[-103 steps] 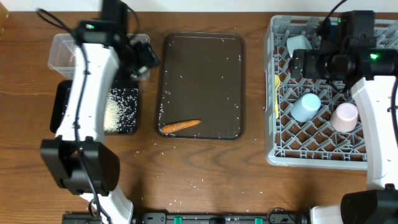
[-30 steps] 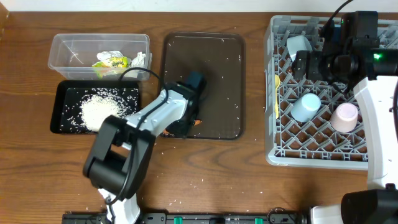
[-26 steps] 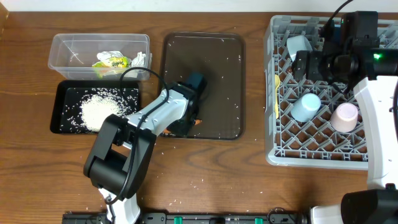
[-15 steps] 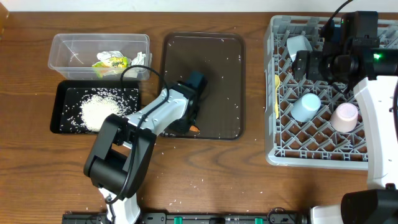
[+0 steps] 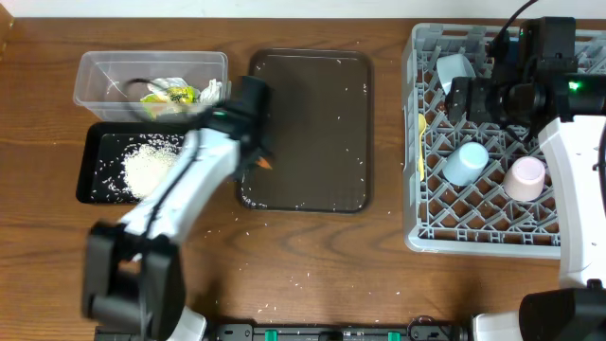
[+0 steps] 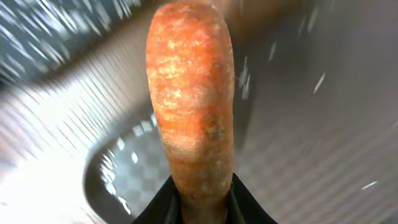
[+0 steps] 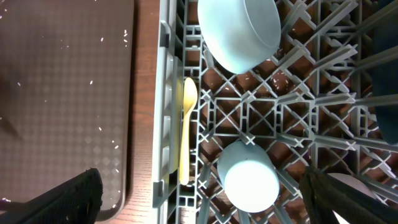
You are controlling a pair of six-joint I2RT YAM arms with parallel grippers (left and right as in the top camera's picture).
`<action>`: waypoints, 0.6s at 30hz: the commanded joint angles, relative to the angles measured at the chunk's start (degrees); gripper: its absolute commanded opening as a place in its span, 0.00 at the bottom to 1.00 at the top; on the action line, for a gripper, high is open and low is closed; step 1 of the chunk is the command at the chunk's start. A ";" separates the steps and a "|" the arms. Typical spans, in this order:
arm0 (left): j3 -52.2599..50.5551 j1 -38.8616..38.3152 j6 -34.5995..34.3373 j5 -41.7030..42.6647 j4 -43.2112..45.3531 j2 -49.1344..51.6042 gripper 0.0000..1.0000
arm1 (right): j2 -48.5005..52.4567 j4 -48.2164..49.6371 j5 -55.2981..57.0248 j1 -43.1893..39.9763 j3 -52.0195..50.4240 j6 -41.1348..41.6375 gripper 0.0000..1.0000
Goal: Sort waste into correct bins and load items into the dishwasher rack
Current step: 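Carry the carrot with left gripper and drop it onto the black tray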
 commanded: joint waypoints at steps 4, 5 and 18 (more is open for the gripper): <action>0.98 10.45 1.42 -8.13 -0.76 -2.27 0.15 | -0.42 -0.04 0.39 -0.35 0.66 0.28 0.99; 0.61 12.13 1.36 -9.44 -0.70 -2.03 0.15 | -0.42 -0.07 0.39 -0.35 0.66 0.28 0.99; -0.68 23.80 -0.07 -12.46 -0.44 9.99 0.16 | -0.35 0.02 0.39 -0.35 0.66 0.28 0.99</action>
